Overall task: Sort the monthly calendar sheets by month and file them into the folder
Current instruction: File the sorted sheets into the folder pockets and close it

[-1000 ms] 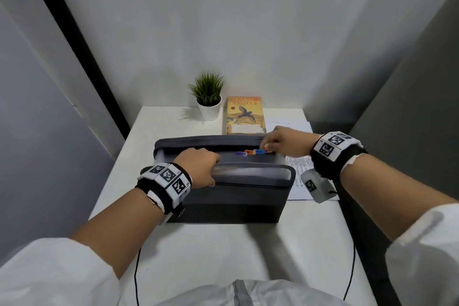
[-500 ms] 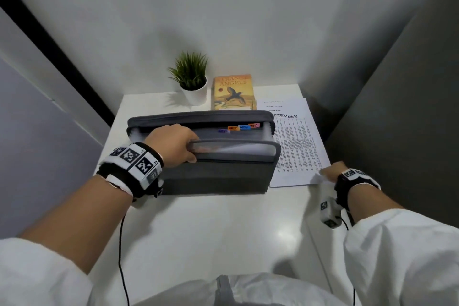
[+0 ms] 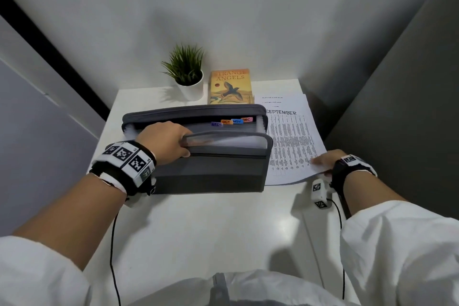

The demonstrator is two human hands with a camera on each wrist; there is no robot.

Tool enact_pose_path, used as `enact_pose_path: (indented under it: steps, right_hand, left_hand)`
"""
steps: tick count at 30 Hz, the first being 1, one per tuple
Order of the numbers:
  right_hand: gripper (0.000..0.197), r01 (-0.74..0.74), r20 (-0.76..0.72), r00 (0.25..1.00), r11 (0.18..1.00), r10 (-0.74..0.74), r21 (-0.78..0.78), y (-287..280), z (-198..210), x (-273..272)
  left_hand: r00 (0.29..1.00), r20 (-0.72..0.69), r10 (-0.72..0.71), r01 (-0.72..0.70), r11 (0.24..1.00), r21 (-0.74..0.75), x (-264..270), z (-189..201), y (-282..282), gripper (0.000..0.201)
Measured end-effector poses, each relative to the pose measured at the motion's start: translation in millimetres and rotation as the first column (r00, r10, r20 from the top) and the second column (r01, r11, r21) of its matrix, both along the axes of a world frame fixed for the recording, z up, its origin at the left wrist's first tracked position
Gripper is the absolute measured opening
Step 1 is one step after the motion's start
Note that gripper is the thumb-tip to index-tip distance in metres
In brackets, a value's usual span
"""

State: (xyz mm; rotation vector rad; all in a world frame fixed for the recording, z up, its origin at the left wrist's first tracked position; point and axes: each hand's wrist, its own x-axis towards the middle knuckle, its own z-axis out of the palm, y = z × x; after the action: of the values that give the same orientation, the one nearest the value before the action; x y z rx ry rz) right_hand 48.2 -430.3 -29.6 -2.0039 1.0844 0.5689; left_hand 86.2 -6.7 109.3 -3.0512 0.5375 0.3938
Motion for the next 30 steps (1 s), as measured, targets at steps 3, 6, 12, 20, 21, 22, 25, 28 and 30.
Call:
enact_pose_path:
  steps: [3,6,12,20,21,22,25,28,30]
  right_hand:
    - [0.032,-0.151,-0.036,0.988,0.988,0.152,0.041,6,13,9]
    - [0.038,-0.192,-0.067,0.979,0.981,0.195,0.038,9,7,25]
    - [0.046,-0.368,-0.075,0.929,0.923,0.361,-0.115,17,20,39]
    - [0.032,-0.217,0.312,0.884,0.896,0.348,-0.386,2,148,65]
    - [0.028,-0.158,0.450,0.838,0.927,0.308,-0.341,2,167,64]
    - [0.024,-0.122,0.582,0.770,0.955,0.262,-0.269,7,186,63]
    - [0.010,-0.166,0.791,0.583,0.980,0.187,-0.109,39,233,58]
    - [0.015,-0.338,0.814,0.487,0.928,0.316,-0.158,88,253,54]
    - [0.016,-0.480,0.748,0.453,0.840,0.486,-0.255,120,252,52]
  left_hand:
    - [1.000,-0.009,-0.001,0.001,1.000,-0.005,-2,-1,1,0.018]
    - [1.000,-0.006,-0.006,0.006,1.000,-0.004,-2,-1,1,0.019]
    - [1.000,-0.029,-0.011,0.011,1.000,-0.009,-3,-2,-1,0.024]
    - [0.996,-0.086,0.024,-0.026,1.000,-0.018,-4,1,-3,0.035]
    - [0.996,-0.092,0.023,-0.024,1.000,-0.019,-4,2,-4,0.032]
    - [0.995,-0.099,0.020,-0.023,1.000,-0.021,-5,3,-3,0.028]
    - [0.994,-0.108,0.013,-0.015,1.000,-0.020,-8,6,-5,0.028]
    - [0.993,-0.117,0.005,-0.008,1.000,-0.022,-9,10,-6,0.026]
    - [0.992,-0.126,-0.007,0.003,1.000,-0.028,-10,12,-7,0.024]
